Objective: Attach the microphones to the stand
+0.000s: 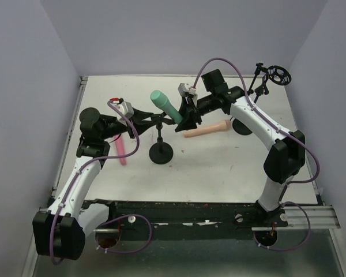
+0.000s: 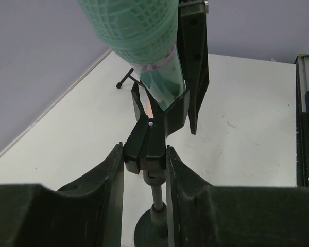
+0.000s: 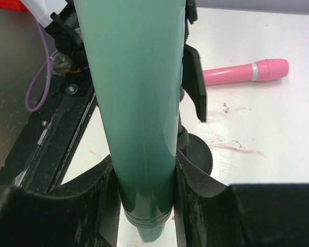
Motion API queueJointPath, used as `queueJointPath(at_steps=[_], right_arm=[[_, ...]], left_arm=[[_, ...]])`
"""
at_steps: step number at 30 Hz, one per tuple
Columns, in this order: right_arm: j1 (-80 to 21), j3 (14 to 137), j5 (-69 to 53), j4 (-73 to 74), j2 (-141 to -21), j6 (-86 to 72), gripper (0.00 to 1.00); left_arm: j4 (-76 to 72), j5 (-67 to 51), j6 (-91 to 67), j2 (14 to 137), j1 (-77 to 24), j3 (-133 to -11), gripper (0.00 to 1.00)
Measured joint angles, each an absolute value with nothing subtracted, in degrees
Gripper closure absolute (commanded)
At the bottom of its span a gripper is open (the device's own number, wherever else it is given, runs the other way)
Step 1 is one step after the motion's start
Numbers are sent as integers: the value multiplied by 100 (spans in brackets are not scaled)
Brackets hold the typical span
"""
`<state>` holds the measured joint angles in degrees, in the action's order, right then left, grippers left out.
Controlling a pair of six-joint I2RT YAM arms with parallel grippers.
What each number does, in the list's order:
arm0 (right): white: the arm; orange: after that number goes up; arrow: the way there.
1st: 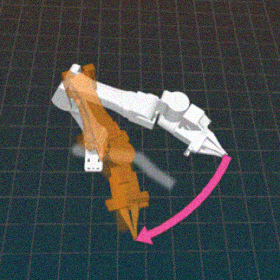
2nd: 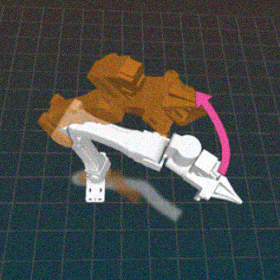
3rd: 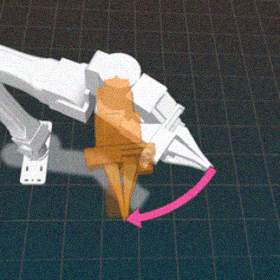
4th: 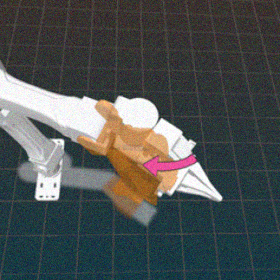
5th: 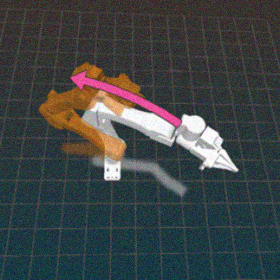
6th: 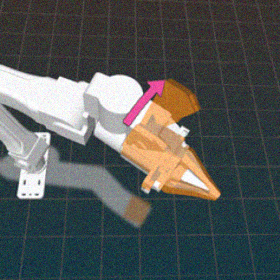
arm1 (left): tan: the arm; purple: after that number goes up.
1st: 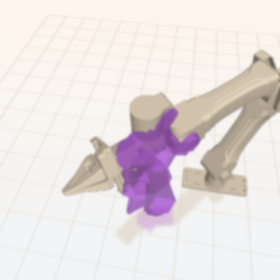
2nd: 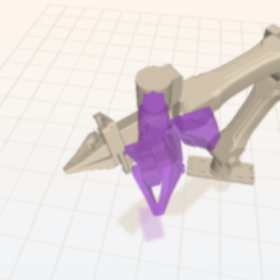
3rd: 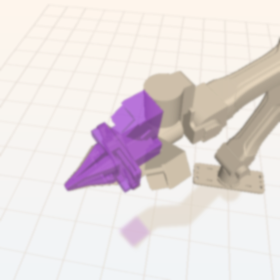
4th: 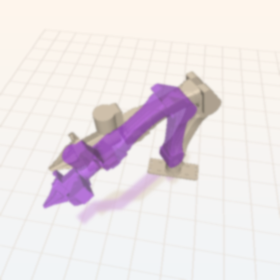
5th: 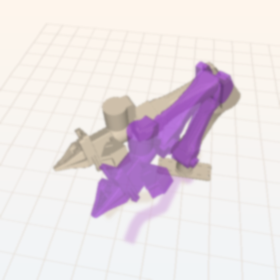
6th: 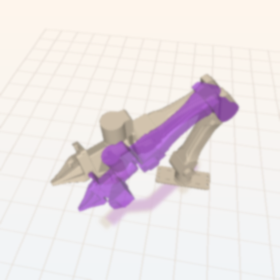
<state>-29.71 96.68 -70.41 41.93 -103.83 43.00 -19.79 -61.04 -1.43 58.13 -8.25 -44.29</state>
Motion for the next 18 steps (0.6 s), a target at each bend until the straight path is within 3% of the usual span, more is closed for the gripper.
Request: queueJointPath(at_steps=[18], right_arm=[[-3188, 8829, -7227, 2705, -10440, 3295, 84]], left_arm=[[-2995, -5607, -993, 5433, -799, -3736, 81]])
